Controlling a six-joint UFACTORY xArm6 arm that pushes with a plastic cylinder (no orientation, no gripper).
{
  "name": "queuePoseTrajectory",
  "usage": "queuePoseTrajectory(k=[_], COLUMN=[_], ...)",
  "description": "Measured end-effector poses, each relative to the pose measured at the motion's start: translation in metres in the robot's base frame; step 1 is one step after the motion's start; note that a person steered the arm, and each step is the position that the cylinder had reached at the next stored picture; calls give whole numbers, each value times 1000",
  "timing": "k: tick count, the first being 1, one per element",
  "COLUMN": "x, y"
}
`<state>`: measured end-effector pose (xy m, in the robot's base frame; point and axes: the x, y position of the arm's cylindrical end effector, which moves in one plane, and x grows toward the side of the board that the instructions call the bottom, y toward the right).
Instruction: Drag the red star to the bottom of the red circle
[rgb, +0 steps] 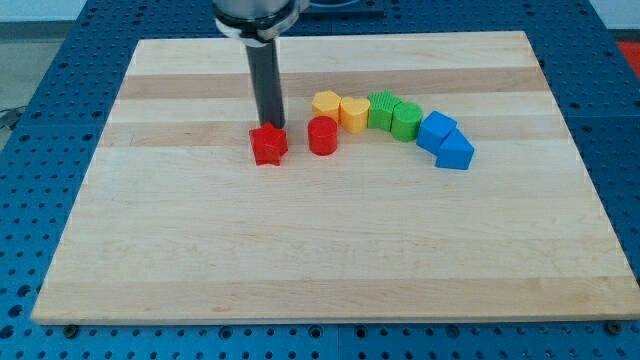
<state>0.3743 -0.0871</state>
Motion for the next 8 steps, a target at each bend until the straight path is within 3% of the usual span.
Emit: queuePoseTrajectory(k=[3,4,6,8], x=[11,39,43,59], y=[-49,-26,19,18])
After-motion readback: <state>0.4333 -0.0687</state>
